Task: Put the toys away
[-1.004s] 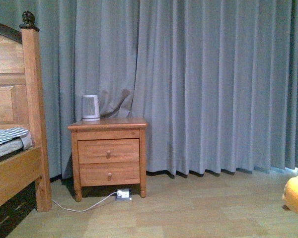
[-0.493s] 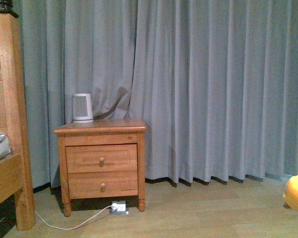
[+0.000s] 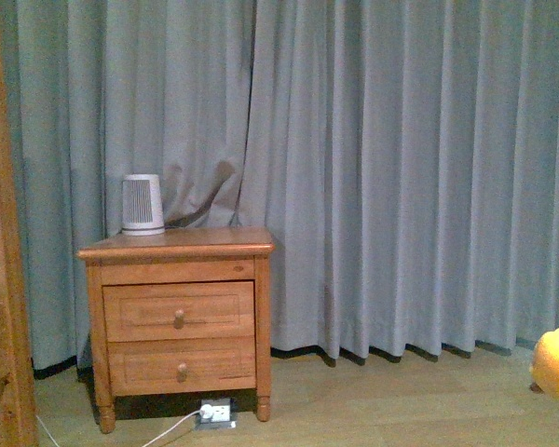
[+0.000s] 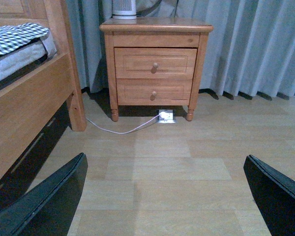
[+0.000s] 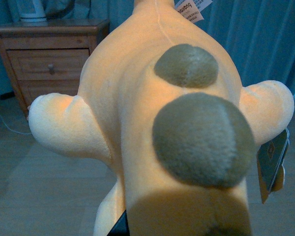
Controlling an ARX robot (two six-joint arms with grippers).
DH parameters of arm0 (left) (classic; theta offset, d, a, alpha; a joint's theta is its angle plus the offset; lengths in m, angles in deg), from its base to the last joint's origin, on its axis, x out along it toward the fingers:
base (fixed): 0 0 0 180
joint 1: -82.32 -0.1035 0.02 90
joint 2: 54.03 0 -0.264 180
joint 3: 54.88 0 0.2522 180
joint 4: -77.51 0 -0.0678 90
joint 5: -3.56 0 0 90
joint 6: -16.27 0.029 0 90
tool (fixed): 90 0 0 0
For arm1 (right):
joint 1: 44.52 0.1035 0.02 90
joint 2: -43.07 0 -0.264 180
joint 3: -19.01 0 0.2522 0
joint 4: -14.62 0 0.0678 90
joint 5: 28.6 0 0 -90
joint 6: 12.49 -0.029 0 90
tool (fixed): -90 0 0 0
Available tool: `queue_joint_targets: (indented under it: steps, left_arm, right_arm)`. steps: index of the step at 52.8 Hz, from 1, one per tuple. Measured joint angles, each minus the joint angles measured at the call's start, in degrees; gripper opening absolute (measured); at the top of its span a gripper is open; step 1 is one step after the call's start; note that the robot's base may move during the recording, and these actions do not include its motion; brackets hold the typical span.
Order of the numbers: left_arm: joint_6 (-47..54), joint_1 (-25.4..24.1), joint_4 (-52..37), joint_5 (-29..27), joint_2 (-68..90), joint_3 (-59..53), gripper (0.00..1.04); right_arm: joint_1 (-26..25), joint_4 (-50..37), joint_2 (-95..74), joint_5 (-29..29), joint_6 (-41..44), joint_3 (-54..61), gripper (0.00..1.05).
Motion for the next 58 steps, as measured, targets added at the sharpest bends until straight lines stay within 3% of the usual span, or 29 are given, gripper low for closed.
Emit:
queue_joint_targets:
  steps: [58]
  left_arm:
    - [0.0, 0.0, 0.0, 0.0, 0.0, 0.0, 0.98]
  right_arm:
    - [0.0, 0.0, 0.0, -0.02, 0.02, 0.0, 0.07]
